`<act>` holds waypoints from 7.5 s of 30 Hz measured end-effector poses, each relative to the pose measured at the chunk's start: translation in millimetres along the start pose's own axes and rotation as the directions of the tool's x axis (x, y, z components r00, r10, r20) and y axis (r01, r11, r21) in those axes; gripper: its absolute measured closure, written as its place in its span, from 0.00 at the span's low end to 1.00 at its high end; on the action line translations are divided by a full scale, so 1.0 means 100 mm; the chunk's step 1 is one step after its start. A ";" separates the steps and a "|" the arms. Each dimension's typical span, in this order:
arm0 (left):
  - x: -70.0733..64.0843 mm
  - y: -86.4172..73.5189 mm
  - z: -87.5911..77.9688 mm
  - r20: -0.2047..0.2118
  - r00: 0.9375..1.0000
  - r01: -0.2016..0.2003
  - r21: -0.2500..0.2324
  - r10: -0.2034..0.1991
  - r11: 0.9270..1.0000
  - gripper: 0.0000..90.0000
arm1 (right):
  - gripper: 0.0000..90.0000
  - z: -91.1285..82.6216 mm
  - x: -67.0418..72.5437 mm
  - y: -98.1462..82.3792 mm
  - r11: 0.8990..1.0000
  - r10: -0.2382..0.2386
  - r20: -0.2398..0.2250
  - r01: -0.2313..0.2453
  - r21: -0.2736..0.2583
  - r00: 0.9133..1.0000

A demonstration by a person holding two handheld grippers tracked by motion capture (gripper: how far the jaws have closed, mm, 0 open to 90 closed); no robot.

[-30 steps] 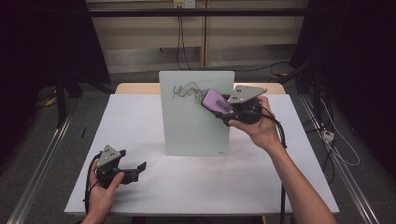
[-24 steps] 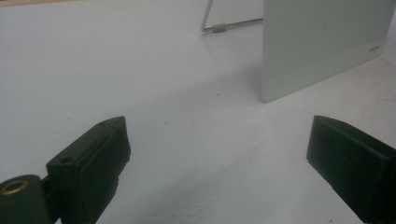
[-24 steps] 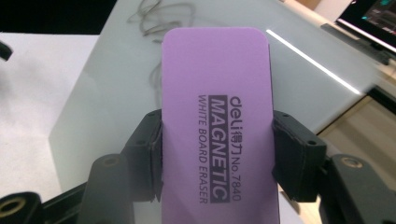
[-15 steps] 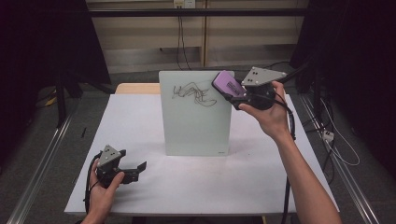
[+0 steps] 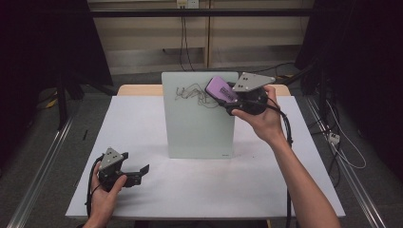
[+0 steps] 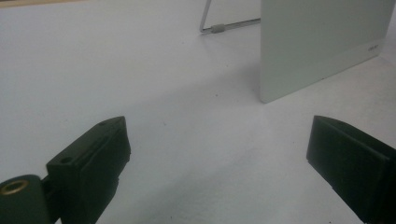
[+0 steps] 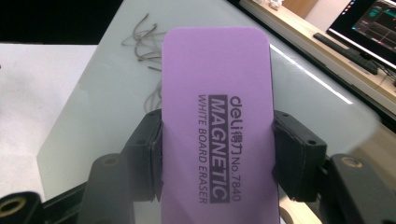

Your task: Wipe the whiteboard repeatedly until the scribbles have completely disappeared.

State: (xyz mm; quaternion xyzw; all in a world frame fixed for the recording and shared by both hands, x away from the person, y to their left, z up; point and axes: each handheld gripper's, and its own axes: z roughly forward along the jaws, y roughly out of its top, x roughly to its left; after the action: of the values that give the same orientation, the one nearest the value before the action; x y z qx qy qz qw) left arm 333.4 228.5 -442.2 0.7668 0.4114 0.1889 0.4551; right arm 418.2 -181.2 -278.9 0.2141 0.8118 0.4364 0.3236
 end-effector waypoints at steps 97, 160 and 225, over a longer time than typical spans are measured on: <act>0.01 -0.01 -0.01 -0.002 1.000 0.001 -0.003 -0.001 1.000 0.07 | 0.47 0.54 0.53 0.10 0.997 0.031 -0.146 -0.020 0.077 0.989; 0.02 -0.01 -0.04 -0.003 1.000 0.005 -0.004 -0.006 1.000 0.07 | 0.47 0.63 0.55 0.39 0.996 0.044 -0.082 -0.037 0.076 0.996; 0.02 -0.01 -0.03 -0.002 1.000 0.001 0.002 -0.001 1.000 0.07 | 0.47 0.69 0.56 0.49 0.998 0.055 -0.060 -0.053 0.040 0.997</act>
State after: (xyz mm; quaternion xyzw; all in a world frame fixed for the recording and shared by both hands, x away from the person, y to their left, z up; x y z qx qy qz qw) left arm 331.6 232.1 -441.9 0.7669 0.4123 0.1892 0.4540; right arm 431.5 -80.7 -284.6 0.2288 0.8235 0.4353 0.2827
